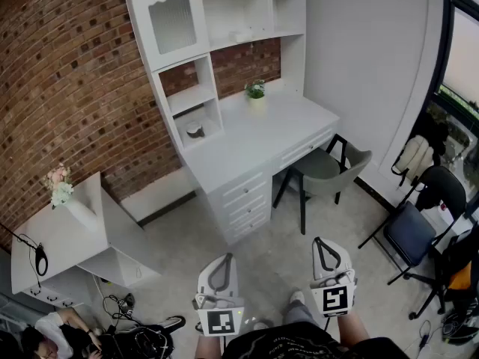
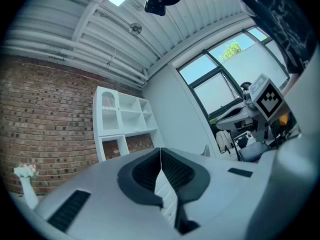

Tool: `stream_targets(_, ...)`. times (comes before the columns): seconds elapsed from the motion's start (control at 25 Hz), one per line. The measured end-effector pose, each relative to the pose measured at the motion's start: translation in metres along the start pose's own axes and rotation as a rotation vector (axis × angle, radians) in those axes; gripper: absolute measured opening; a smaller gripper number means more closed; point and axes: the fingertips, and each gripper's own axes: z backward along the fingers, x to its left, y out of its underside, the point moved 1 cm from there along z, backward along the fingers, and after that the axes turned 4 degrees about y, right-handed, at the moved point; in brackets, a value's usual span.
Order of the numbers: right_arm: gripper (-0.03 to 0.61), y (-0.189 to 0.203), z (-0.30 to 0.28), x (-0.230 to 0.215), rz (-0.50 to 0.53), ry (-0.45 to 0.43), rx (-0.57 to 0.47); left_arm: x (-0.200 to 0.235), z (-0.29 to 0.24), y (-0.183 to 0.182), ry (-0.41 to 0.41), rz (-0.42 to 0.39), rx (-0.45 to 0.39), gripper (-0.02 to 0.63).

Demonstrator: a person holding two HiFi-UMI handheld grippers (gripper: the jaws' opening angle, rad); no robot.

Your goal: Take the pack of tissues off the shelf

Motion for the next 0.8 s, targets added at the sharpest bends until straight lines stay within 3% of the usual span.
stream_targets(0.64,0.005,0.013,-0.001,0.005,-0.01,0.0,0.037,0.0,0.002,0.013,-0.005,0.023,0.011,0.011)
stream_targets(0.8,0.005,0.018,-0.016,-0.001,-0.017,0.002,0.037,0.0,-0.01,0.021,-0.003,0.018,0.045,0.011)
